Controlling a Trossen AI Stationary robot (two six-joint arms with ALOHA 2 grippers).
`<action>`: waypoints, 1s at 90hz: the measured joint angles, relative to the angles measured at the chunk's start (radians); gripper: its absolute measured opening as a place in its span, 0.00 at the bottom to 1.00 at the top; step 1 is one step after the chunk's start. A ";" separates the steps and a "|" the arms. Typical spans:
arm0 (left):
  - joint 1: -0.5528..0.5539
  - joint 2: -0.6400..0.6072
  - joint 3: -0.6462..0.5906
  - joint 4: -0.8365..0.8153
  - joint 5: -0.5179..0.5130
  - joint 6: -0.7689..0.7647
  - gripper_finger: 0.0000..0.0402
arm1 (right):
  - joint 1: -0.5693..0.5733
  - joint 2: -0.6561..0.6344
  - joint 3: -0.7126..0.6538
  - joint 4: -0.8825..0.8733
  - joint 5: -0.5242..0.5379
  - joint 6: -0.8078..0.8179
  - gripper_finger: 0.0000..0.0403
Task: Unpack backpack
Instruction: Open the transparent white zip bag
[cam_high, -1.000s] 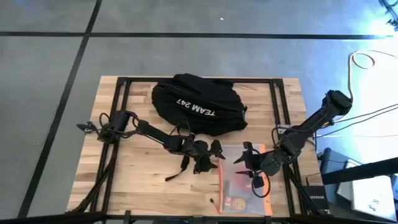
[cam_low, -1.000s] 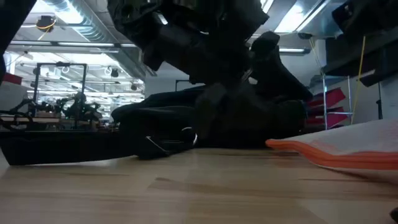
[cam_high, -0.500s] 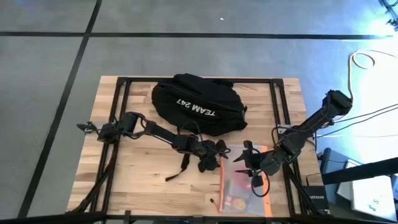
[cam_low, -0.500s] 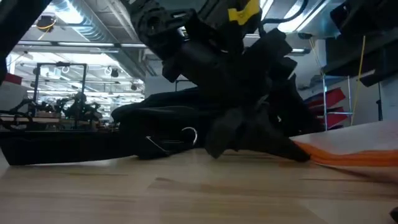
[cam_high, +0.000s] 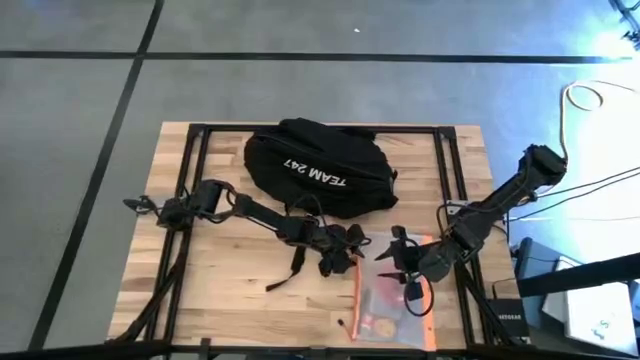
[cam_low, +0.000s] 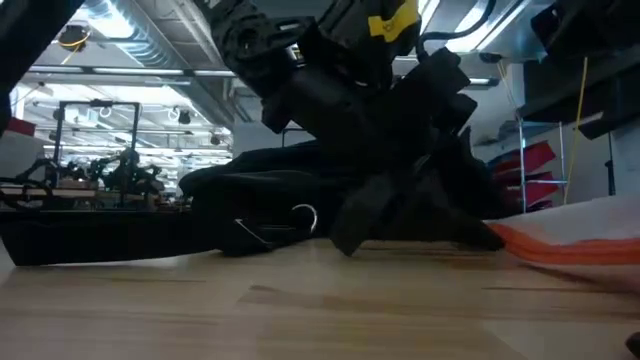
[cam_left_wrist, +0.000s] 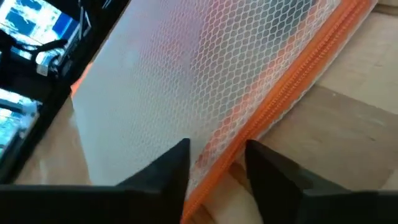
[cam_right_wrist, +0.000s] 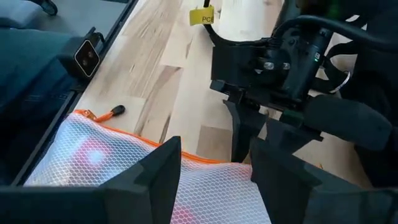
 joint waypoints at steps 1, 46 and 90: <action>0.001 0.001 0.000 0.000 0.003 -0.005 0.31 | 0.000 0.000 0.000 0.000 0.000 0.000 0.43; -0.001 0.004 -0.005 0.023 -0.005 -0.162 0.01 | 0.000 0.000 0.000 0.000 0.000 0.002 0.43; 0.005 -0.263 0.001 -0.328 -0.343 -0.369 0.00 | 0.000 0.001 0.000 0.007 0.038 0.132 0.43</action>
